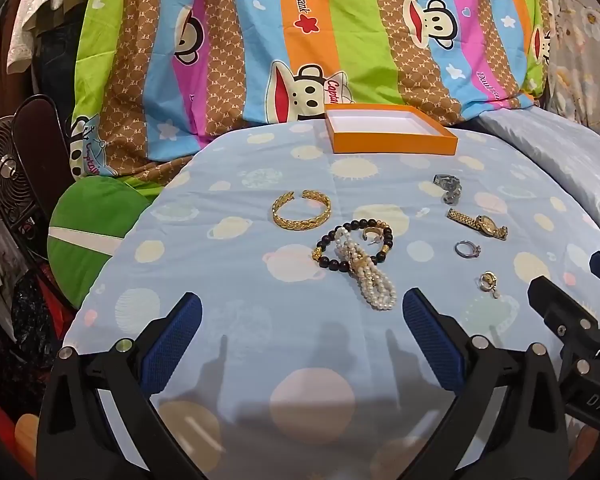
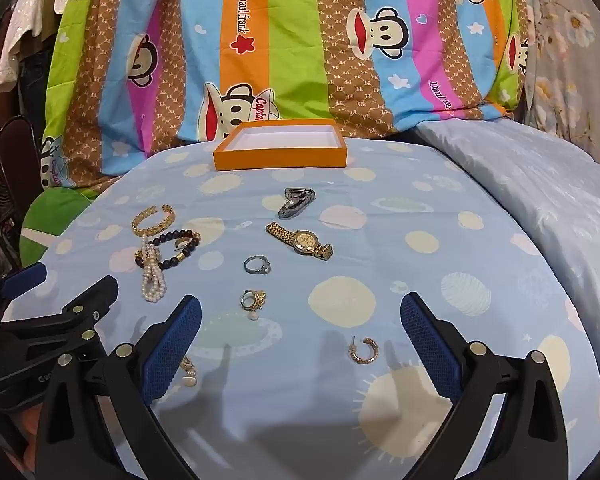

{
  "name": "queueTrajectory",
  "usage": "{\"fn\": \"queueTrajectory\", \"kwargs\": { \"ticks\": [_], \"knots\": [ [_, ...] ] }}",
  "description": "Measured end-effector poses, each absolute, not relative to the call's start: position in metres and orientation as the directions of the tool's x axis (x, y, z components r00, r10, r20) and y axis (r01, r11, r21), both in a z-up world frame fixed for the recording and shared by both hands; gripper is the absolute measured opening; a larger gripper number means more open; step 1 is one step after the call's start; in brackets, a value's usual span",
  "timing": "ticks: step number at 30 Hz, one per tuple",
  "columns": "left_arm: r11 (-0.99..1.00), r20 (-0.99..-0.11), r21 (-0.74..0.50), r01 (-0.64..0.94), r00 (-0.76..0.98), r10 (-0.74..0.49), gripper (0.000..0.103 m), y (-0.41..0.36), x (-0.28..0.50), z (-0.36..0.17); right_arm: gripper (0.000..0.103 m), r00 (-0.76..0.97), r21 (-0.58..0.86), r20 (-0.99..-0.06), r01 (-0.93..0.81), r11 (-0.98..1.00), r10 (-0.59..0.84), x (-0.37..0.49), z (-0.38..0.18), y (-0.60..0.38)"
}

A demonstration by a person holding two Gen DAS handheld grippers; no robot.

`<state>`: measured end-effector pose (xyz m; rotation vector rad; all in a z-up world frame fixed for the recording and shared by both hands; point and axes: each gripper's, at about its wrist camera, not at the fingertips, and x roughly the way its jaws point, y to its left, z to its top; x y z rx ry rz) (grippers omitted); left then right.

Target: Organize jewelry

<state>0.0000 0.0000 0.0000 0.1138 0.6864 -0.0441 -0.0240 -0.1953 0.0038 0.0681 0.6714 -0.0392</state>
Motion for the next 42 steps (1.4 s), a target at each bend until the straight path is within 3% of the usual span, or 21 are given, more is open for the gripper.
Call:
{"fn": "queueTrajectory", "kwargs": {
  "ticks": [42],
  "knots": [
    [0.993,-0.634,0.09,0.079,0.773,-0.004,0.098,-0.0001,-0.0001,-0.0001,0.098,0.785,0.056,-0.619,0.059,0.997,-0.012,-0.0263,0.0014,-0.1941]
  ]
}}
